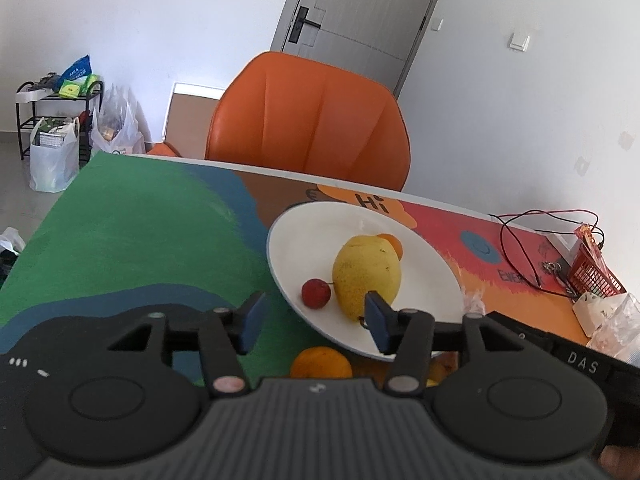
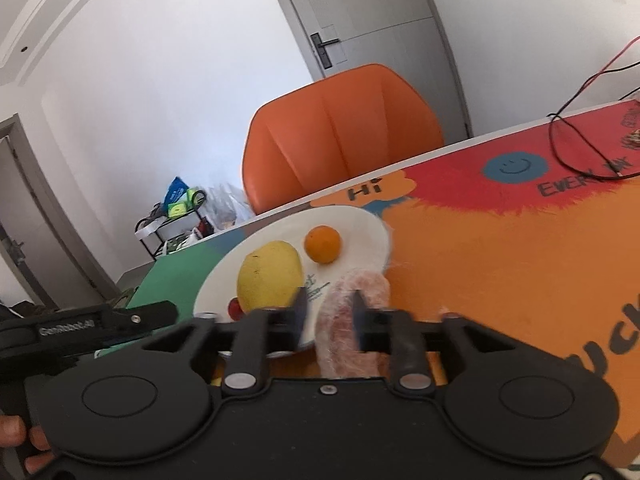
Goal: Organize fruits
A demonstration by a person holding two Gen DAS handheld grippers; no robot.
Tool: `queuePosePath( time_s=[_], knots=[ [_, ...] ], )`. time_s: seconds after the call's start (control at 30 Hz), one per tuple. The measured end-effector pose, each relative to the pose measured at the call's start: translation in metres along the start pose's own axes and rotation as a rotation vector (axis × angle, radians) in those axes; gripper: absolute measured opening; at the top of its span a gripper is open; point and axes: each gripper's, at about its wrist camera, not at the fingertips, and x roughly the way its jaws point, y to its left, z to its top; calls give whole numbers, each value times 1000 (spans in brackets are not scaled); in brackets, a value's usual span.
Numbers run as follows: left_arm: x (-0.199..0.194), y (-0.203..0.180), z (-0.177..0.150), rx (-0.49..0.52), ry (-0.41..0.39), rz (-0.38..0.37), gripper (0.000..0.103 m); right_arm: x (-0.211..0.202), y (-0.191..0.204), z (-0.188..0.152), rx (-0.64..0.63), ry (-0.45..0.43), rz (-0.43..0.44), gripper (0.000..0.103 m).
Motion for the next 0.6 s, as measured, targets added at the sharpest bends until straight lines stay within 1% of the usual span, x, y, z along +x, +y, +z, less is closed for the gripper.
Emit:
queuePosePath(
  time_s=[0.07, 0.13, 0.2, 0.33, 0.4, 0.43, 0.47, 0.53, 0.6],
  knots=[
    [-2, 1, -1, -7, 2, 2, 56, 0, -2, -2, 1, 13, -21, 49],
    [-4, 3, -3, -15, 6, 2, 59, 4, -4, -4, 12, 38, -31, 54],
    [-6, 4, -5, -17, 6, 6, 65, 7, -5, -7, 23, 58, -31, 55],
    [-10, 8, -8, -28, 7, 22, 70, 16, -3, -13, 13, 104, -28, 54],
    [-11, 10, -9, -37, 4, 30, 74, 23, -3, -16, 20, 143, -25, 50],
    [-13, 12, -11, -42, 2, 32, 75, 24, -2, -17, 13, 137, -33, 39],
    [-13, 13, -12, -46, -2, 33, 76, 24, 0, -17, -2, 135, -52, 34],
    [-14, 15, -13, -50, -3, 34, 76, 23, 0, -17, -2, 126, -44, 32],
    [-13, 17, -15, -52, 0, 39, 76, 19, 0, -17, -6, 103, -21, 26]
  ],
)
